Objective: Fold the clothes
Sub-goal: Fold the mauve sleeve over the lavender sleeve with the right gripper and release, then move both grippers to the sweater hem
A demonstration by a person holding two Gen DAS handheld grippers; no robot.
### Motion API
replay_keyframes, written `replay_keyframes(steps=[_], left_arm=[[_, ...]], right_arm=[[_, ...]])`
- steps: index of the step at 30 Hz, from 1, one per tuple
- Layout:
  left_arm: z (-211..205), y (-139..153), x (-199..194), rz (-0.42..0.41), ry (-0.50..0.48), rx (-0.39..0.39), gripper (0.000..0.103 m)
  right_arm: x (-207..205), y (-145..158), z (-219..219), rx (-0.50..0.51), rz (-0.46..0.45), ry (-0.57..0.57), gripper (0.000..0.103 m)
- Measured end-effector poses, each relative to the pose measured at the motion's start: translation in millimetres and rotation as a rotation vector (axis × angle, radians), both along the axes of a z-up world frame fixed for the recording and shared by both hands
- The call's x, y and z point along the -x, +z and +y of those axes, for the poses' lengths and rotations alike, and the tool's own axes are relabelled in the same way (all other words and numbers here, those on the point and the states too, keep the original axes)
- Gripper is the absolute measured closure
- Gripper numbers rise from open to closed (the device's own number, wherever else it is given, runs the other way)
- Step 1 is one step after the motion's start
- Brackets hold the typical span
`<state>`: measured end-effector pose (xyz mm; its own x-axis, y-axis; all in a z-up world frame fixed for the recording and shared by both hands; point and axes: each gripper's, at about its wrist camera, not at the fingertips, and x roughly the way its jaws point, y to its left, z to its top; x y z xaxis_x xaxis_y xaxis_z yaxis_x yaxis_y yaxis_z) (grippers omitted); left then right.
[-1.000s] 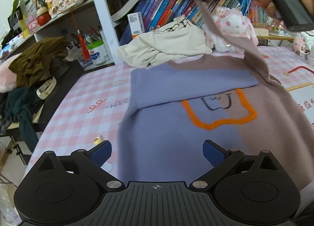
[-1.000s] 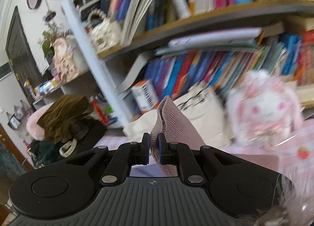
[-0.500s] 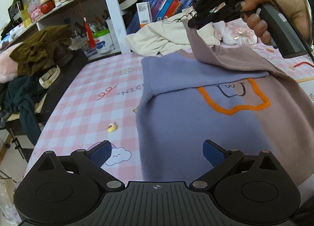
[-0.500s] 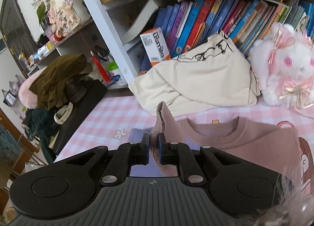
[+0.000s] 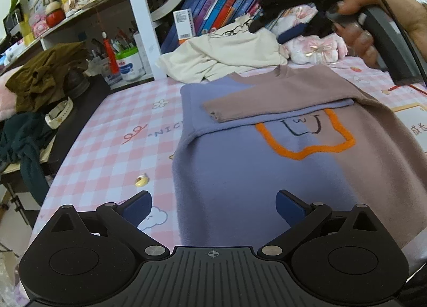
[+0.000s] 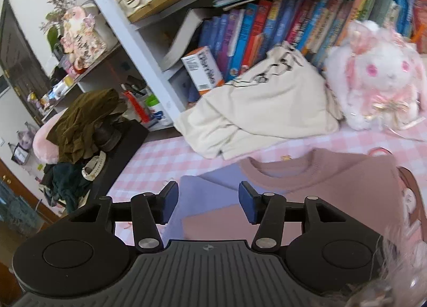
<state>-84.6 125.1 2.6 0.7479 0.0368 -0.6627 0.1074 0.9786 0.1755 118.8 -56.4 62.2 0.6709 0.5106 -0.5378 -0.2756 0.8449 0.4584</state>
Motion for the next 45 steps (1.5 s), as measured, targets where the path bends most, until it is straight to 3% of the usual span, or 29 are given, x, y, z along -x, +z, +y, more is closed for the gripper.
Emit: replay_keyframes(steps=[10, 20, 26, 33, 38, 43, 45], left_arm=[[-12, 0, 0, -0.002, -0.051, 0.019, 0.002], [-10, -2, 0, 0.029, -0.070, 0.066, 0.002], [-14, -2, 0, 0.031, -0.083, 0.069, 0.002], [-14, -4, 1, 0.061, -0.069, 0.059, 0.002], [-5, -5, 0, 0.081, 0.016, 0.026, 0.002], [22, -1, 6, 0.074, 0.058, 0.106, 0.002], [27, -1, 8, 0.075, 0.073, 0.101, 0.002]], right_arm=[[61, -21, -47, 0.043, 0.055, -0.064, 0.044], [151, -50, -79, 0.189, 0.114, -0.062, 0.028], [191, -67, -93, 0.251, 0.160, -0.119, 0.028], [212, -75, -106, 0.249, 0.217, -0.154, 0.028], [220, -77, -112, 0.246, 0.246, -0.164, 0.028], [228, -81, -125, 0.249, 0.276, -0.203, 0.028], [231, -83, -130, 0.244, 0.291, -0.217, 0.028]])
